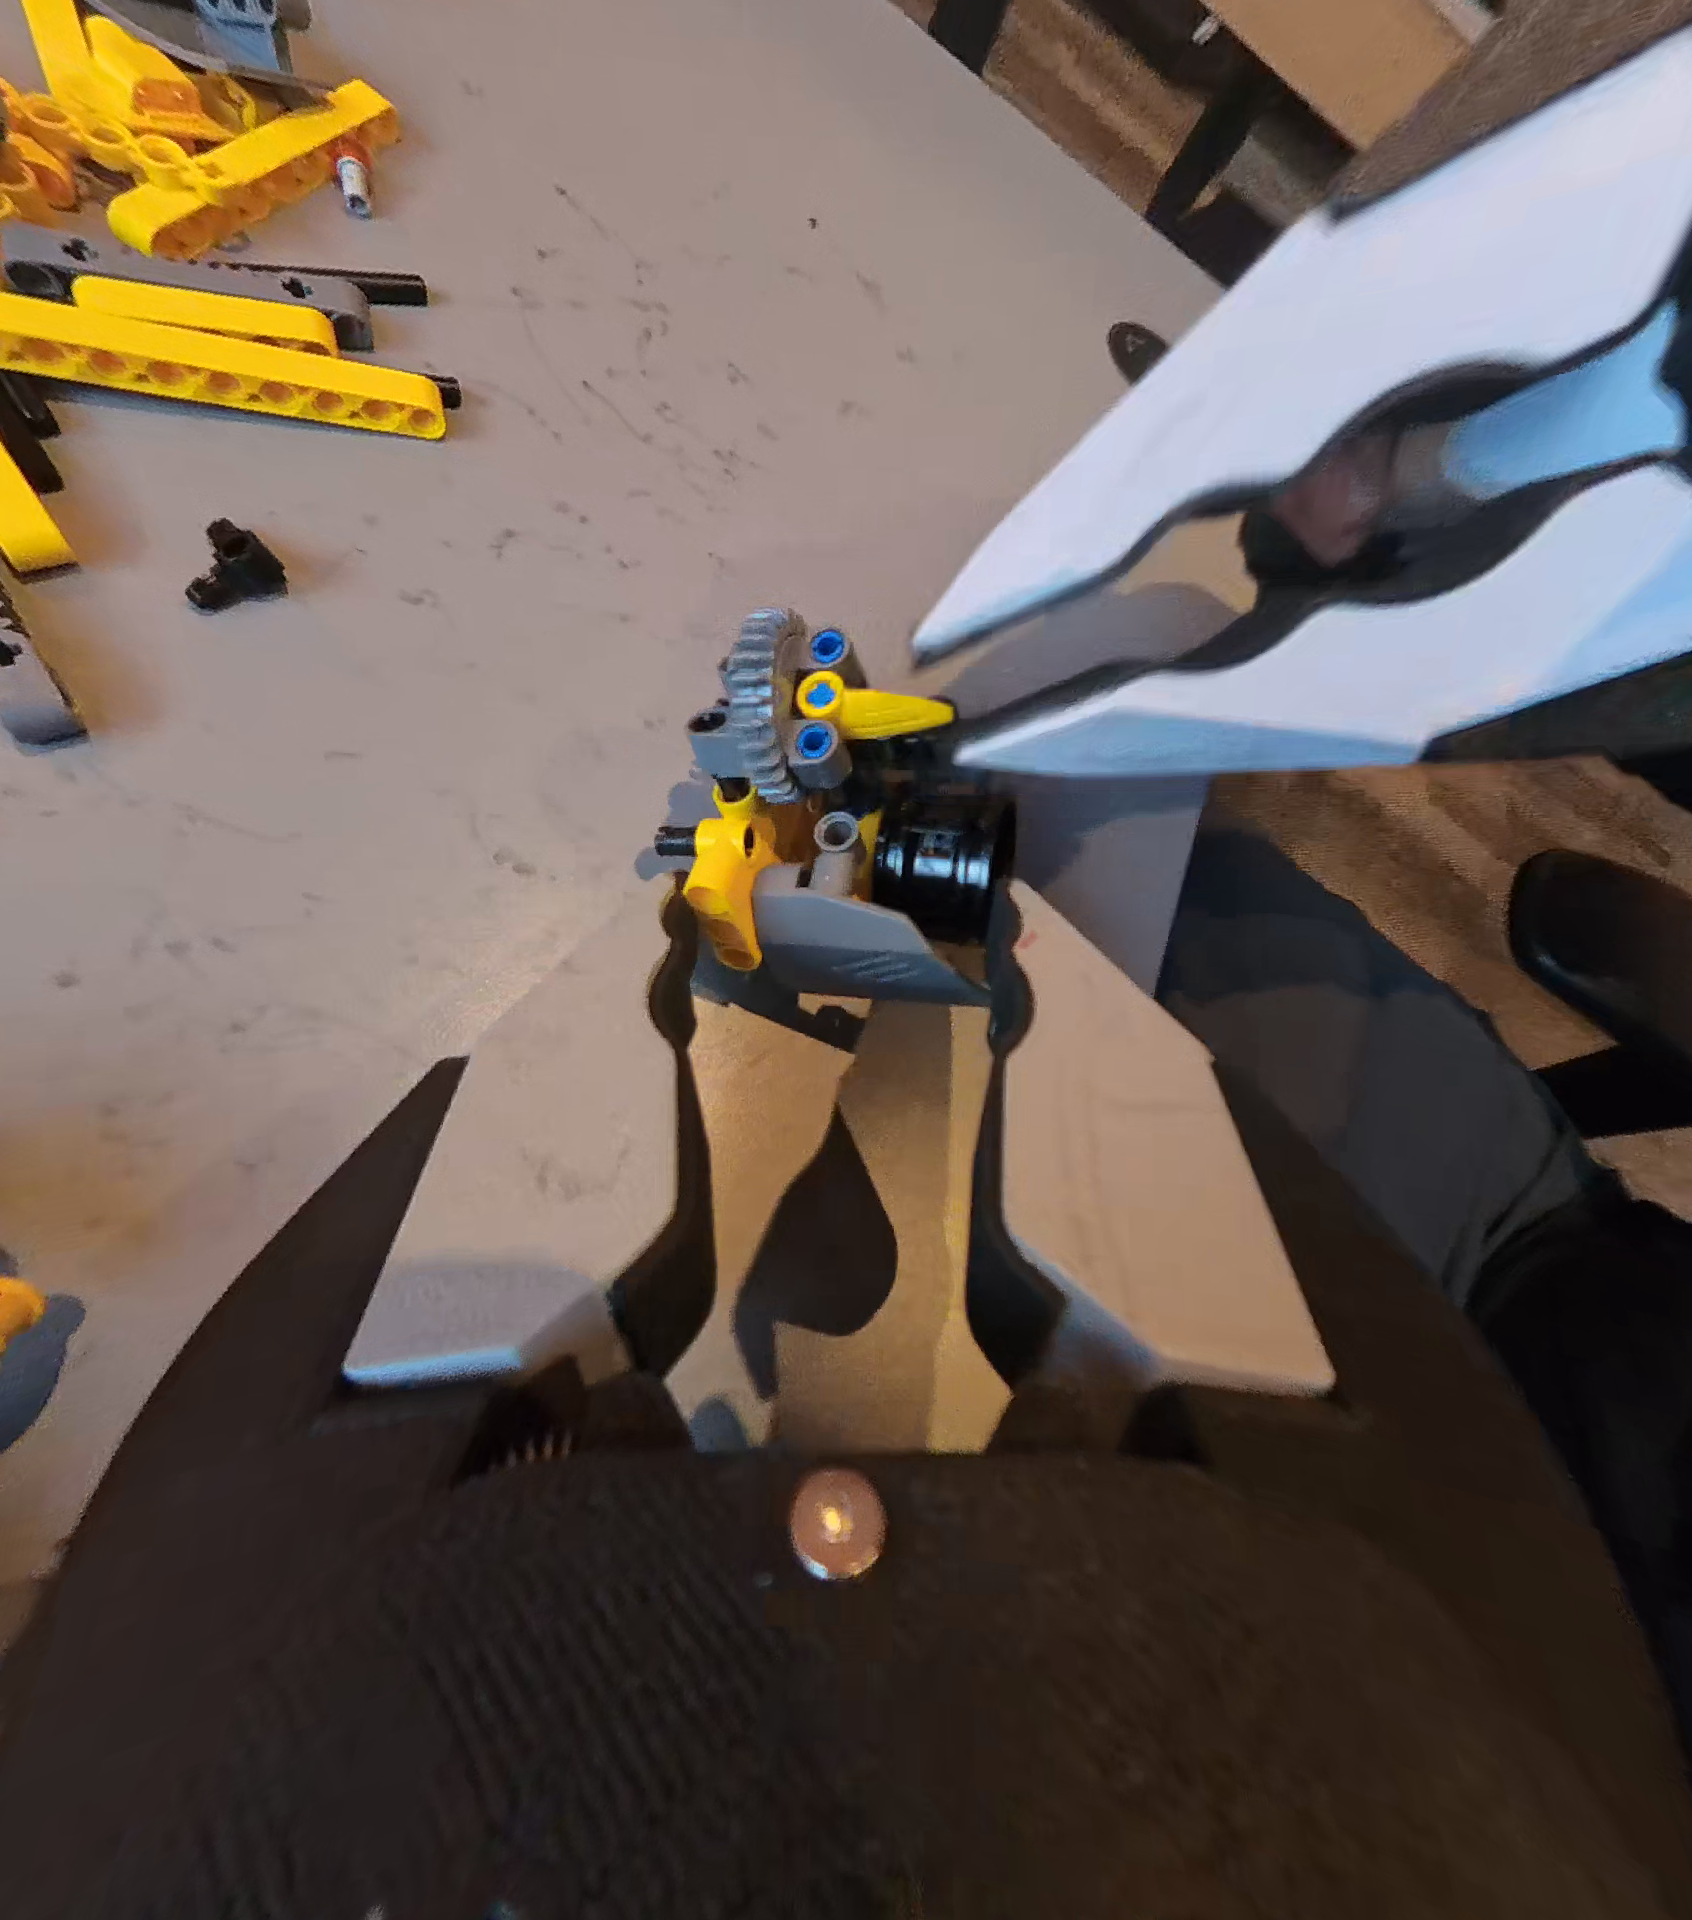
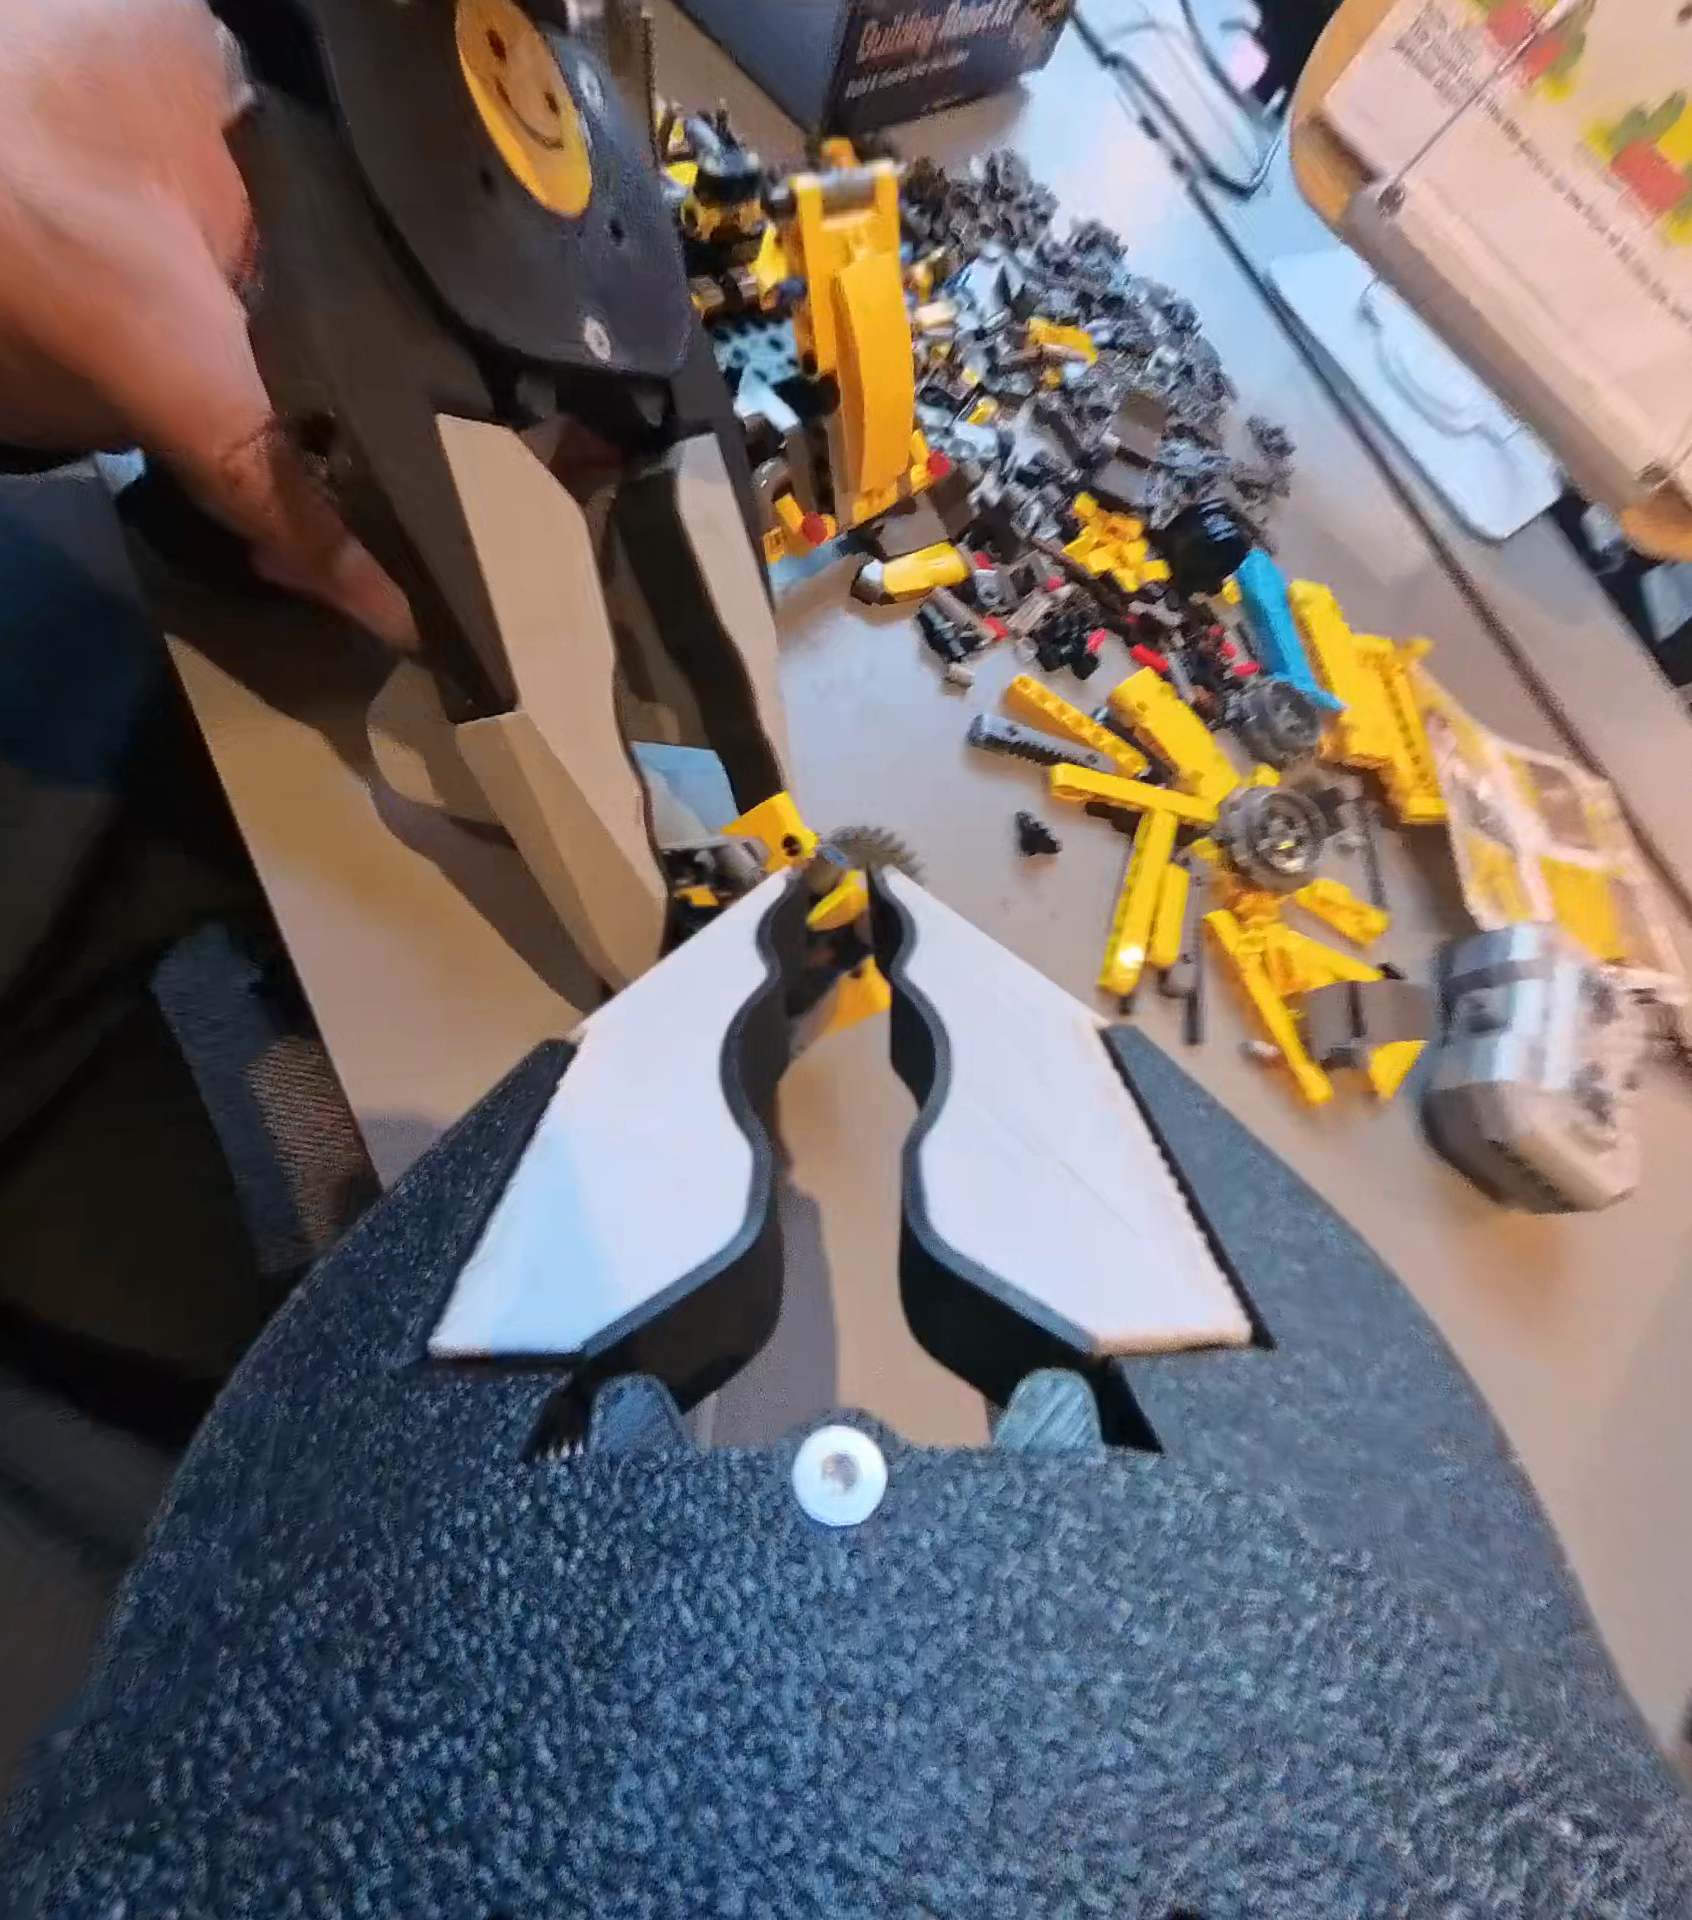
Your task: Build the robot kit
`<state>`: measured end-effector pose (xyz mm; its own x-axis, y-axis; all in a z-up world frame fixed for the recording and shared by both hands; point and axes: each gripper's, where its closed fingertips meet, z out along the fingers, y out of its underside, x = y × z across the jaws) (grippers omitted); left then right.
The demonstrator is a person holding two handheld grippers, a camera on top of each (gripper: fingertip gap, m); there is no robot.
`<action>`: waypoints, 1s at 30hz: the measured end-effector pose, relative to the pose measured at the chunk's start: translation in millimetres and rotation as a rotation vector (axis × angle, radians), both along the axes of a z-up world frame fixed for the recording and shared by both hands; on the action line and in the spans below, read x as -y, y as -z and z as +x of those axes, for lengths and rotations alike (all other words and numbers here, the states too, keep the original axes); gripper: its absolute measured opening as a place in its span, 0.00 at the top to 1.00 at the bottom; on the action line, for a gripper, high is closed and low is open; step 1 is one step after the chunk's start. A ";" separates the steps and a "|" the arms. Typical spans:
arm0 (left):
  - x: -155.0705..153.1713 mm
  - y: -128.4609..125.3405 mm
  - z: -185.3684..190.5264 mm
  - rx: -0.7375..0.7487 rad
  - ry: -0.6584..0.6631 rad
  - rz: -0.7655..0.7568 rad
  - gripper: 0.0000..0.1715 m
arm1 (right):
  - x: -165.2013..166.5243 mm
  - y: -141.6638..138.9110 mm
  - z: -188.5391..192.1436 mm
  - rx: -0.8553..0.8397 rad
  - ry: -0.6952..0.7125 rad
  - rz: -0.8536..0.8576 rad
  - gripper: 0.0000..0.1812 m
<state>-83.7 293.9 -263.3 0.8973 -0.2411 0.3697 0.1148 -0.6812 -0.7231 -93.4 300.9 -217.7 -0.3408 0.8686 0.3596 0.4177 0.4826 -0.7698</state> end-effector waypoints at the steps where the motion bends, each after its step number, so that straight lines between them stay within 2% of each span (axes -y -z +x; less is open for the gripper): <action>1: 0.1 -1.3 0.4 0.007 0.007 0.007 0.68 | -3.2 -9.0 2.0 -0.012 -0.004 0.021 0.92; 3: 2.2 -1.0 3.3 0.027 0.033 -0.001 0.68 | -8.6 -23.1 8.0 -0.009 -0.018 0.038 0.90; 5: 3.6 -2.6 6.0 0.067 0.054 -0.003 0.68 | -7.4 -25.2 16.0 0.034 -0.068 0.062 0.88; 9: 6.8 -5.9 9.6 0.147 0.090 -0.009 0.68 | -2.7 -7.9 23.1 0.115 -0.163 0.232 0.89; 11: 8.2 -7.3 11.5 0.176 0.106 -0.012 0.68 | -0.1 3.0 21.5 0.159 -0.199 0.283 0.92; 13: 9.7 -5.0 11.5 0.174 0.111 -0.026 0.68 | -1.5 9.1 17.8 0.181 -0.218 0.317 0.91; 16: 11.4 -5.0 12.9 0.178 0.124 -0.030 0.68 | -0.9 10.2 15.2 0.188 -0.255 0.328 0.90; 19: 12.2 -7.3 13.4 0.209 0.133 -0.026 0.68 | -5.6 9.6 14.1 0.187 -0.267 0.361 0.82; 25: 15.4 -7.4 17.9 0.234 0.170 -0.038 0.68 | 1.1 17.0 14.2 0.192 -0.335 0.379 0.83; 30: 16.2 -6.1 16.6 0.211 0.170 -0.037 0.68 | 6.8 21.0 13.6 0.167 -0.400 0.393 0.90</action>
